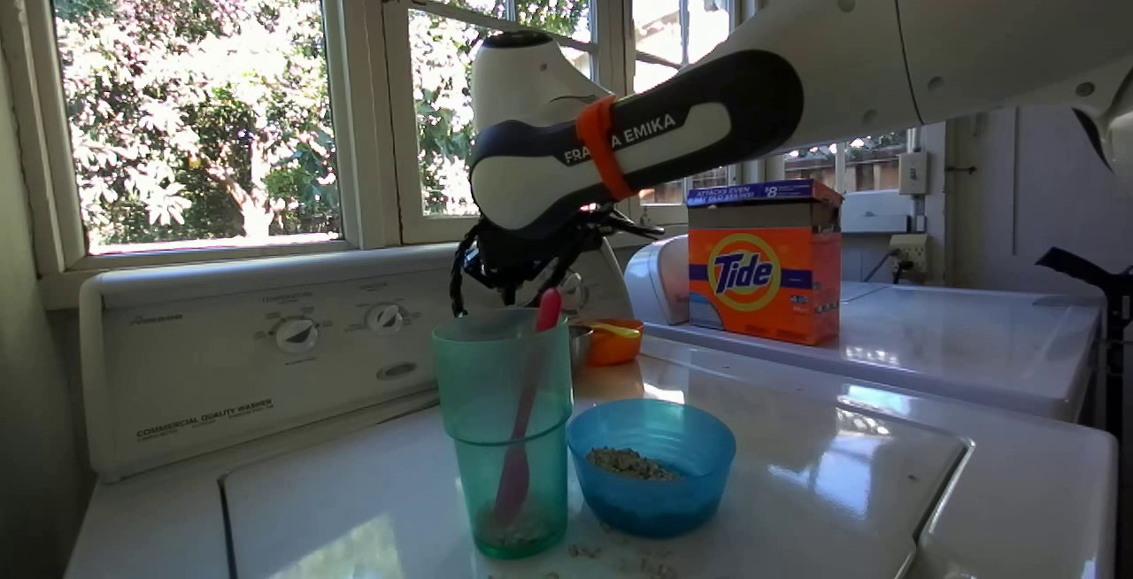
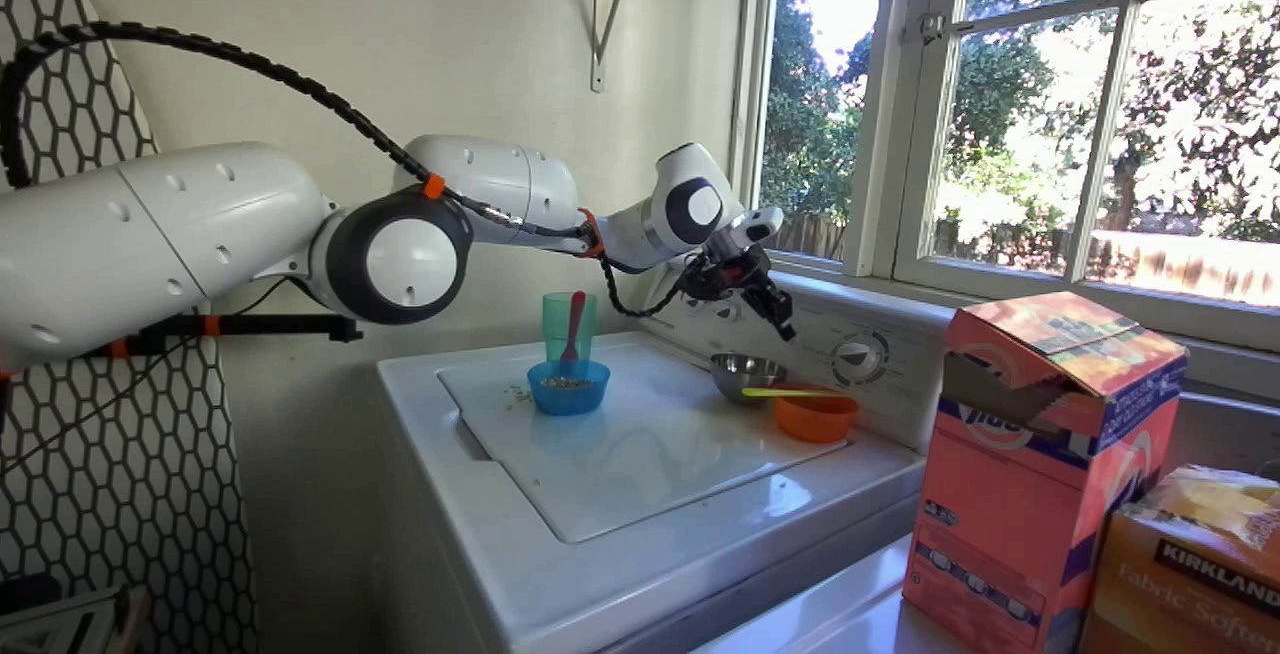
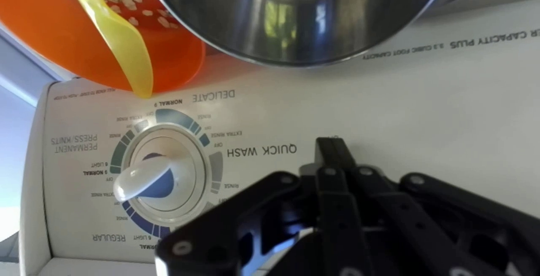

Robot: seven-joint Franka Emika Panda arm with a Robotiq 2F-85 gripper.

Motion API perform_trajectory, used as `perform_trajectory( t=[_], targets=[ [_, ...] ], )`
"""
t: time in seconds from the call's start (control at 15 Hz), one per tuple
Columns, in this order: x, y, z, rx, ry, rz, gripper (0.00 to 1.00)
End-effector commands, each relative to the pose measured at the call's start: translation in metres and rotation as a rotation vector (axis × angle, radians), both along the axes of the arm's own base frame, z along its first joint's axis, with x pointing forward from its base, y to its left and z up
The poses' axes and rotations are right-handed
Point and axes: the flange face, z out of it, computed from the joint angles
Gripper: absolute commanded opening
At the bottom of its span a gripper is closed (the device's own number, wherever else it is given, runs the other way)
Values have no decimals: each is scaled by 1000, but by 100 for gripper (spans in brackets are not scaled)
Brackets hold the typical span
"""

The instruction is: Press a button on the washing machine

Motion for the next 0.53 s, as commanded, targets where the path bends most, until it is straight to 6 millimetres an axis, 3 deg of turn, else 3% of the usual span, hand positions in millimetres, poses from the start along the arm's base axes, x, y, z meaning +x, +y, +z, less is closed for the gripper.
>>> perform_trajectory(
  t=[0.0, 0.47],
  targets=[
    [3, 1, -6, -1, -36, 8, 0],
    [5, -2, -18, -16, -50, -12, 0]
  ],
)
